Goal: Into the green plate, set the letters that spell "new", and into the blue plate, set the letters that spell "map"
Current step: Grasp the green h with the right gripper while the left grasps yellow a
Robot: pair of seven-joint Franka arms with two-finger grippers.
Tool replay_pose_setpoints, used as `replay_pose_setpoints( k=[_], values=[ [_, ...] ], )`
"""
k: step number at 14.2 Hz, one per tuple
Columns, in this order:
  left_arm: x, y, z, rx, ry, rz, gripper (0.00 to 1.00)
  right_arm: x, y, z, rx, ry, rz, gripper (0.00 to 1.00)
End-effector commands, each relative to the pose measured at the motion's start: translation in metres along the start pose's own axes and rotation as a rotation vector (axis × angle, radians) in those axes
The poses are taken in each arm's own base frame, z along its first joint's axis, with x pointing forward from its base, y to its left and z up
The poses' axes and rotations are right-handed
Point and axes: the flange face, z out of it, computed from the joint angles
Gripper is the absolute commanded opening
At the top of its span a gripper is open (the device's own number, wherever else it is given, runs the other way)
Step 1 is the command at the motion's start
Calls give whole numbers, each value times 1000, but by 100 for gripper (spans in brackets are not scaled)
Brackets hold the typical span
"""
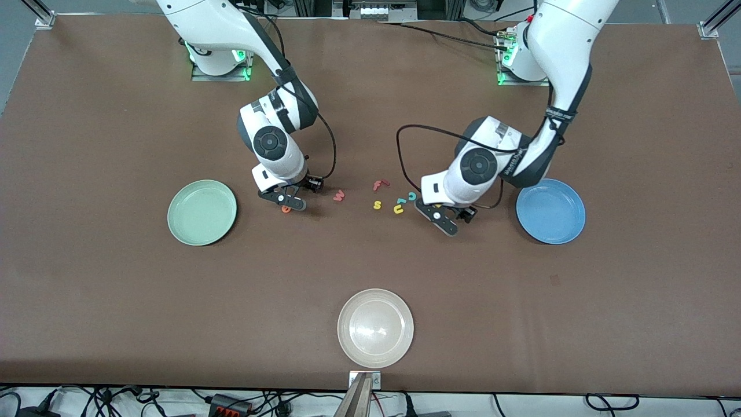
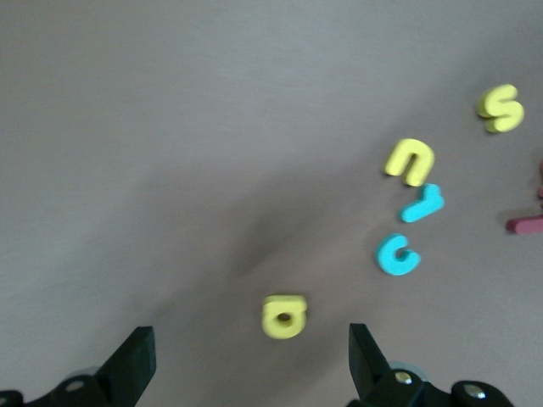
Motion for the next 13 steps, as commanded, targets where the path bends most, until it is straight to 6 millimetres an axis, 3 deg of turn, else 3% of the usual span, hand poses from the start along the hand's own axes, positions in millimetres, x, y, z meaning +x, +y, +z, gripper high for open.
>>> replay_pose_setpoints(
  k=[1, 5, 8, 10, 13],
  values=[
    [-22, 19, 20, 30, 33, 81, 100, -7, -3, 2, 17, 16, 27, 65],
    [-25, 22, 26, 92, 25, 165, 94, -11, -7, 5, 17, 18, 45, 63],
    [-24, 22, 32, 110, 14, 197, 73, -14, -8, 6, 13, 15, 55, 58],
    [-23, 21, 34, 120, 13, 209, 69, -15, -5, 9, 7, 11, 55, 54],
    [-23, 20, 39, 117, 6, 208, 53, -15, -2, 11, 1, 6, 57, 52]
  ],
)
